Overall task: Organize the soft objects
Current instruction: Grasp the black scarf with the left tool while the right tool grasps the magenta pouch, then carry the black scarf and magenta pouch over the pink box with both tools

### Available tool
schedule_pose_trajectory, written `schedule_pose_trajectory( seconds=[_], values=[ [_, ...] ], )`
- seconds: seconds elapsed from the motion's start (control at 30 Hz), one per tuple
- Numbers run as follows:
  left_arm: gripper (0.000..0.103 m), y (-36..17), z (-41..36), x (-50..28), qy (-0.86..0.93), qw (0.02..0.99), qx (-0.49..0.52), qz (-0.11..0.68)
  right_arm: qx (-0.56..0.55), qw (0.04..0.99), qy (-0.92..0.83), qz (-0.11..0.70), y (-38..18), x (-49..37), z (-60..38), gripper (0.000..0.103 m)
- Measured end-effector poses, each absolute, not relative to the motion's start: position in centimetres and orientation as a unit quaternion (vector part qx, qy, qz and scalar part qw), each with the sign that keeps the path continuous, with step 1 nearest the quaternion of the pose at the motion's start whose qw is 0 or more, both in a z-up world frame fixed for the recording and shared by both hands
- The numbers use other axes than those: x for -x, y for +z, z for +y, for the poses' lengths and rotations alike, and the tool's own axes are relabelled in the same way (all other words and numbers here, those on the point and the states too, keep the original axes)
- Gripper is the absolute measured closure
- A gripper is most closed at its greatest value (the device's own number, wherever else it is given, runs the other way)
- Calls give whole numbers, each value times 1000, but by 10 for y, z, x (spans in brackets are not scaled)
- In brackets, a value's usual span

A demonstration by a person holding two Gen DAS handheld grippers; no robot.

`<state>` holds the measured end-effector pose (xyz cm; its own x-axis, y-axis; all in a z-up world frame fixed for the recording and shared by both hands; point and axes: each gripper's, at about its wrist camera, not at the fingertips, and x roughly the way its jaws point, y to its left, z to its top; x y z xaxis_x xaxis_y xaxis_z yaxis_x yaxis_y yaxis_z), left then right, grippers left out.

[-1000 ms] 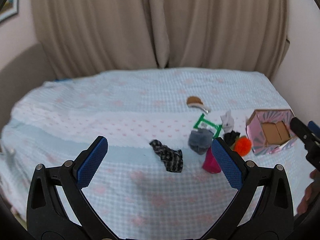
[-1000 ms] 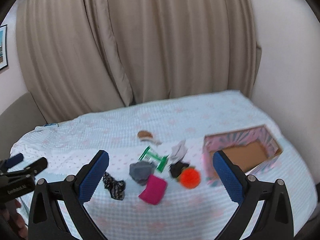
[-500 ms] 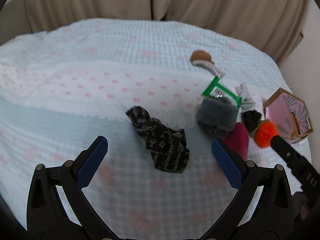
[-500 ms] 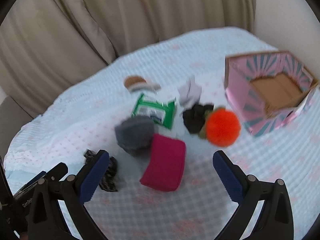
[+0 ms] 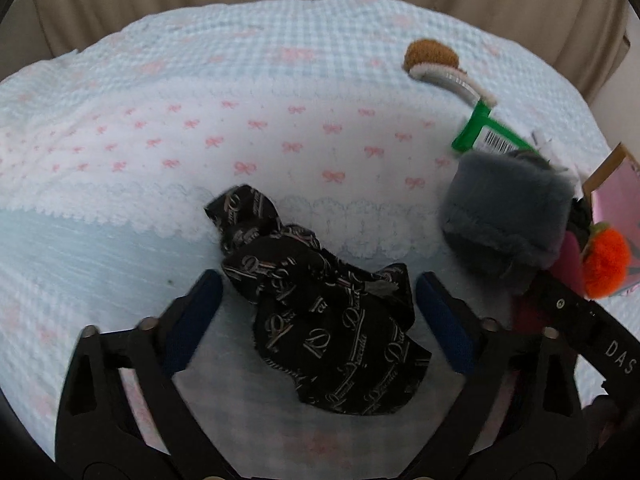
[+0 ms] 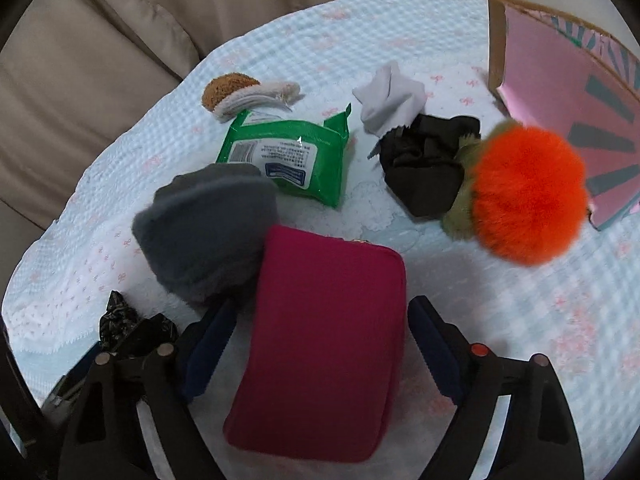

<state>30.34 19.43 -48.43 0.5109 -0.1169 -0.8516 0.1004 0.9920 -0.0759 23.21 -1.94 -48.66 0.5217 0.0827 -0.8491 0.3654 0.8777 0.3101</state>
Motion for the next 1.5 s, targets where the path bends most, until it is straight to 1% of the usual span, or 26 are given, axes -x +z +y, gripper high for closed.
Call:
schedule_pose_trajectory(
  seconds=[0.07, 0.13, 0.17, 0.2, 0.23, 0.27, 0.4, 0.47, 0.63, 0.77, 1.17, 1.33, 1.5],
  values=[
    [25, -491, 191, -305, -54, 863, -2, 503, -229, 837, -88, 489, -489, -232, -19, 34],
    [28, -492, 191, -305, -49, 862, -5, 504, -224, 834, -98, 495, -491, -232, -19, 41],
    [35, -491, 192, -306, -48, 862, -3, 505, -226, 835, -98, 493, -492, -231, -20, 43],
    [40, -491, 192, -307, -47, 861, -1, 506, -226, 835, -99, 492, -492, -230, -21, 45],
    [43, -490, 193, -308, -45, 861, -1, 506, -223, 835, -101, 493, -492, -229, -21, 48],
    [50, -490, 193, -307, -45, 861, -1, 506, -221, 835, -101, 493, -492, -228, -21, 50],
    [62, -488, 192, -305, -44, 861, 0, 506, -222, 833, -100, 496, -490, -227, -22, 55],
    [65, -485, 192, -305, -45, 860, 0, 509, -227, 832, -99, 496, -488, -227, -24, 58],
    [67, -466, 195, -299, -48, 861, 9, 507, -228, 835, -104, 490, -473, -221, -28, 59],
    [67, -430, 198, -289, -50, 866, 19, 497, -226, 840, -105, 483, -447, -214, -33, 59],
    [67, -268, 185, -252, -79, 896, 37, 436, -205, 874, -66, 435, -297, -182, -45, 59],
    [67, -225, 163, -232, -102, 898, 52, 426, -208, 884, -65, 414, -245, -166, -72, 59],
    [67, -184, 119, -215, -134, 898, 51, 416, -201, 888, -66, 408, -202, -149, -113, 59]
  ],
)
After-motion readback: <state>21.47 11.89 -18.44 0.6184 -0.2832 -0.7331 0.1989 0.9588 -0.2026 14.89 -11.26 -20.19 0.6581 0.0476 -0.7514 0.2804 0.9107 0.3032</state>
